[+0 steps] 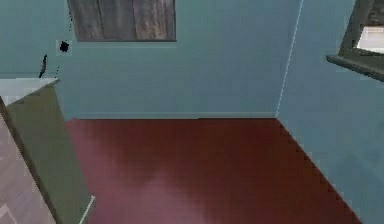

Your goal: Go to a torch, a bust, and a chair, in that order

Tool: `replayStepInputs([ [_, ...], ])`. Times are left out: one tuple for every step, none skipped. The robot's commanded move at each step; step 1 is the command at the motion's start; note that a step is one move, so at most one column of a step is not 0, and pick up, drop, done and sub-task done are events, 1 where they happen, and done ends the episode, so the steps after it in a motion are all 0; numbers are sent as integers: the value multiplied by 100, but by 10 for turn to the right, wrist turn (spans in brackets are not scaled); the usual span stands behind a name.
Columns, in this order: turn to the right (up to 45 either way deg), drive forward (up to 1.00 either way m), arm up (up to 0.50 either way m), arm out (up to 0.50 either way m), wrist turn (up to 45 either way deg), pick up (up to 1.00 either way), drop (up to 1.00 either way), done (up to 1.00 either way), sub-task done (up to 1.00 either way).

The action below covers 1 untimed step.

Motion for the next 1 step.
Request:
replayStepInputs([
  [-150,0,0,0,0,0,0,0,0],
])
